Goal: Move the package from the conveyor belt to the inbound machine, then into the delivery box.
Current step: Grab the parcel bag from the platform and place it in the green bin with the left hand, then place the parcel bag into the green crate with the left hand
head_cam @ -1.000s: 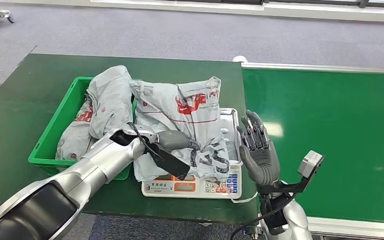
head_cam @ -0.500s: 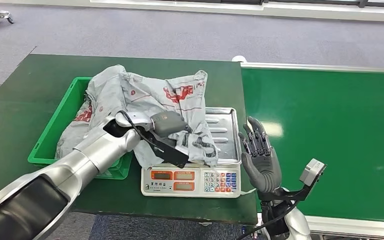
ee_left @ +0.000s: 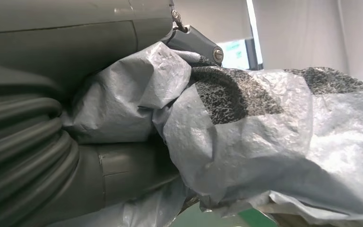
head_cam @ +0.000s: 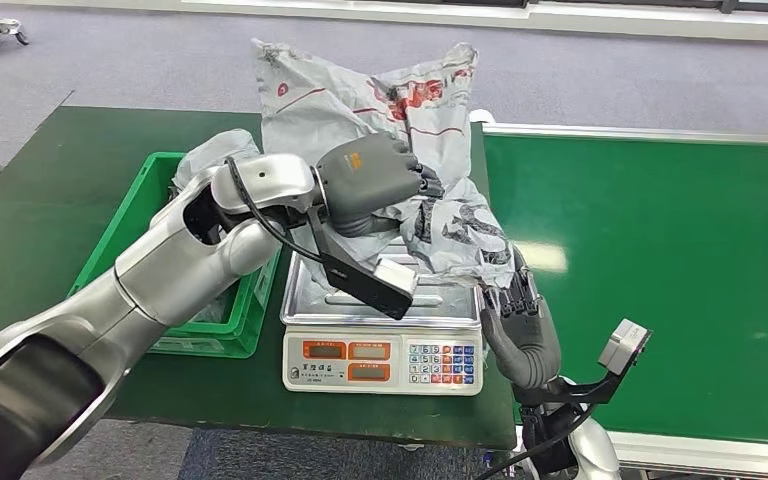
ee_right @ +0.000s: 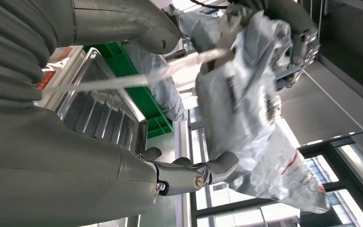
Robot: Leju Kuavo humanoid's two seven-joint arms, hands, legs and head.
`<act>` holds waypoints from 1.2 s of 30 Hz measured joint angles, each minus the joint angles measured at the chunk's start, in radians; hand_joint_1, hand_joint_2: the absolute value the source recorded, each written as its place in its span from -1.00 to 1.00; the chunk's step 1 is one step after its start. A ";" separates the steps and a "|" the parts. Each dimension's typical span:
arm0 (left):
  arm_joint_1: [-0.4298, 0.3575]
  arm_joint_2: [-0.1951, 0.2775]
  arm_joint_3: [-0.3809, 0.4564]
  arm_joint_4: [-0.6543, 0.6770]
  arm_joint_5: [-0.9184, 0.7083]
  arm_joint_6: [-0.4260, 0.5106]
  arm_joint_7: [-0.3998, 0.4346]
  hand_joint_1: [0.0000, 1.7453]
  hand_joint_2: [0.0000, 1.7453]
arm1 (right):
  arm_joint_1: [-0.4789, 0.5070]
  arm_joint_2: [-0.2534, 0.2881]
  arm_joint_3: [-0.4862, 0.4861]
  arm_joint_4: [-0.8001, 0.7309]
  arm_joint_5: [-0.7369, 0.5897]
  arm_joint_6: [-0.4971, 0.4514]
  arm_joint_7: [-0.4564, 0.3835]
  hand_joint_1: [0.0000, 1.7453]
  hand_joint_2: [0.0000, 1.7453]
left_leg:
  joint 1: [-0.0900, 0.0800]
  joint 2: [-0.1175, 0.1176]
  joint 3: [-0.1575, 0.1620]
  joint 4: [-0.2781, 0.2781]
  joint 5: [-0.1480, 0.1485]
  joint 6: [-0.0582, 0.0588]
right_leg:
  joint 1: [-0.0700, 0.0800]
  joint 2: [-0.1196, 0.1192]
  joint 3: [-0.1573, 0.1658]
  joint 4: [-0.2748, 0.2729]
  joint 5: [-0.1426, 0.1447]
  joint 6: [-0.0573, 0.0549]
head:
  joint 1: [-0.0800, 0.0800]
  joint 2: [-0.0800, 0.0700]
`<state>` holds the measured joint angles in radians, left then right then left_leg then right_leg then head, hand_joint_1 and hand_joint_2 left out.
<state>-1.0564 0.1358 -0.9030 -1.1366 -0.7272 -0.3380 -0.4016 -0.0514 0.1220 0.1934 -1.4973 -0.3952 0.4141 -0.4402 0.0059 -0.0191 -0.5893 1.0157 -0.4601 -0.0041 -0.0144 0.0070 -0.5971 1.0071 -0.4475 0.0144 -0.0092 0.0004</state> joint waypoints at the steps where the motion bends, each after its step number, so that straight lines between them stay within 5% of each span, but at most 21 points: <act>1: 0.000 0.001 0.000 -0.009 0.000 0.000 0.000 1.00 1.00 | 0.000 0.000 0.000 0.000 0.000 0.000 0.000 -1.00 1.00 | 0.000 0.000 0.000 0.000 0.000 0.000 | 0.000 0.000 0.000 0.000 0.000 0.000 | 0.000 0.000; 18: 0.000 0.017 0.003 -0.059 -0.077 0.058 0.052 1.00 1.00 | 0.013 0.004 0.000 -0.016 -0.002 -0.004 0.019 -1.00 1.00 | 0.000 0.000 -0.001 0.000 0.000 0.000 | 0.000 0.000 -0.001 0.000 0.000 0.000 | 0.000 0.000; 23: 0.015 0.079 0.058 0.087 -0.105 0.133 0.111 1.00 1.00 | 0.037 0.004 -0.007 -0.032 0.009 -0.010 0.017 -1.00 1.00 | 0.000 0.007 0.001 -0.001 0.000 -0.001 | 0.000 0.006 -0.002 0.002 0.001 -0.002 | 0.000 0.000; 28: 0.085 0.184 0.169 0.289 -0.120 0.304 -0.026 1.00 1.00 | 0.083 0.004 -0.036 -0.068 0.018 -0.008 0.017 -1.00 1.00 | 0.000 0.013 0.002 -0.002 0.001 -0.003 | 0.001 0.013 -0.006 0.003 0.002 -0.004 | 0.000 0.000; 36: 0.146 0.214 0.246 0.375 -0.151 0.295 -0.013 1.00 1.00 | 0.107 0.012 -0.050 -0.103 0.030 -0.008 0.021 -1.00 1.00 | 0.001 0.007 -0.002 -0.002 0.001 -0.004 | 0.001 0.007 -0.007 0.003 0.001 -0.005 | 0.000 0.000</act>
<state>-0.9100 0.3494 -0.6570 -0.7615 -0.8777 -0.0431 -0.4147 0.0551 0.1343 0.1431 -1.6002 -0.3655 0.4063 -0.4192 0.0069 -0.0120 -0.5912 1.0137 -0.4587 -0.0082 -0.0134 0.0144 -0.6039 1.0102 -0.4465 0.0091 -0.0092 0.0004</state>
